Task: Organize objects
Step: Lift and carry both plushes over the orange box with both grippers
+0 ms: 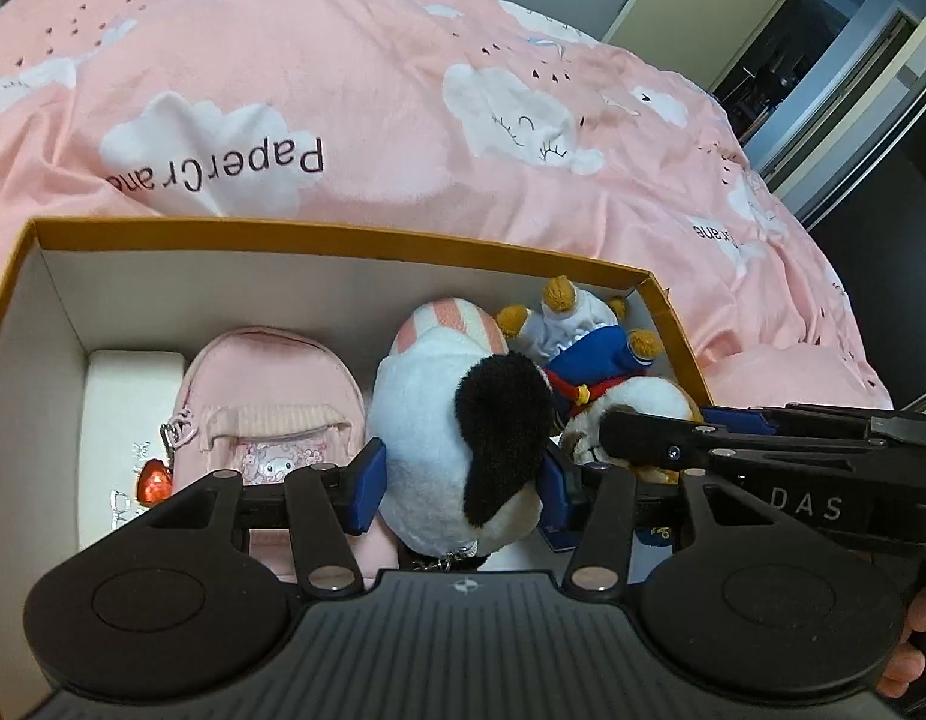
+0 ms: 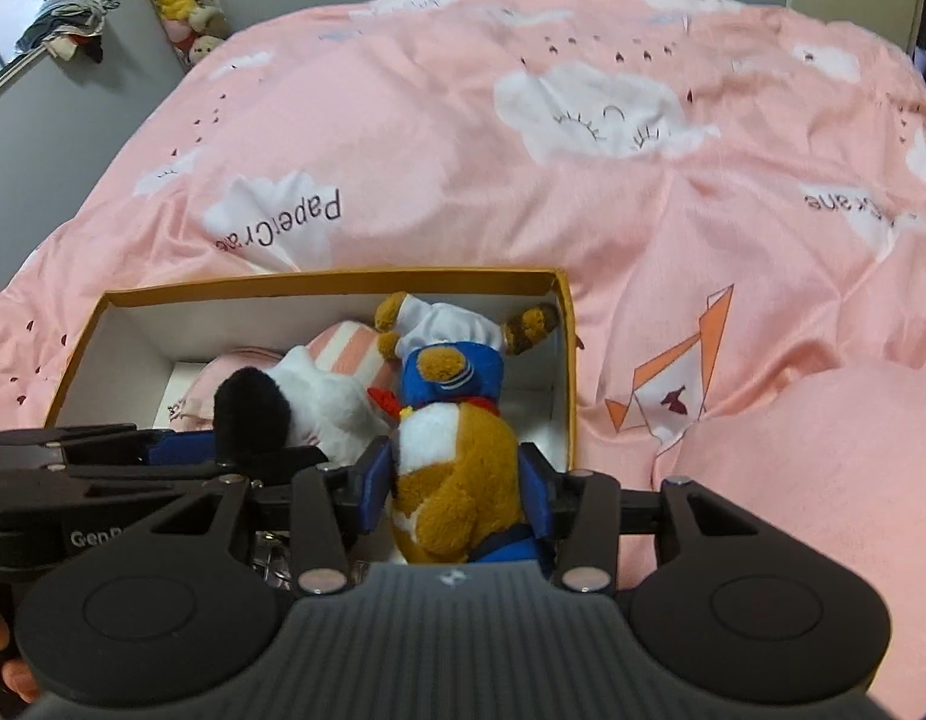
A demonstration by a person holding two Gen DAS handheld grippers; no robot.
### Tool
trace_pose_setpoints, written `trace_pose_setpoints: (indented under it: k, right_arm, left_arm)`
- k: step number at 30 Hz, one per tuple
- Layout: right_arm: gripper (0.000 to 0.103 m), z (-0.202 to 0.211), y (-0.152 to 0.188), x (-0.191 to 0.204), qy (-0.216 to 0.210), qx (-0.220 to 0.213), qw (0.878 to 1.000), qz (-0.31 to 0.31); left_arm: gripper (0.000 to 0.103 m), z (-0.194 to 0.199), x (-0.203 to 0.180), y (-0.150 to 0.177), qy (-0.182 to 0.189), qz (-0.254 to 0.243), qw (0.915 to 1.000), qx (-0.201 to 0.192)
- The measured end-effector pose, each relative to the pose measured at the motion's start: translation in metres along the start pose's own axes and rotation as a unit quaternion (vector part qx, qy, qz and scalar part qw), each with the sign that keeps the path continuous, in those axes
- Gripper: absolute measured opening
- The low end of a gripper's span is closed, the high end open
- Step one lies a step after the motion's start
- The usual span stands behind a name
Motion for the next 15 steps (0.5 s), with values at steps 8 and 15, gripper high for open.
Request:
trace_pose_setpoints:
  k: [8, 15]
  right_arm:
    - [0.058, -0.003, -0.006, 0.002, -0.014, 0.014, 1.000, 0.018]
    - [0.054, 0.005, 0.000, 0.007, -0.014, 0.002, 0.996, 0.093]
  left_arm:
    - [0.061, -0.018, 0.009, 0.004, 0.016, 0.034, 0.9991, 0.018]
    - [0.061, -0.007, 0.007, 0.003, 0.016, 0.028, 0.9995, 0.001]
Point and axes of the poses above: each gripper's, at about its wrist camera, not at the fingertips, and z roughly against the way its jaws point, x to its left, y to its underside, the point moved 5 cm from there along -z, roughly the way its jaws point, and after that the axes turned 9 degrees about -z, right-handed, at the moved point
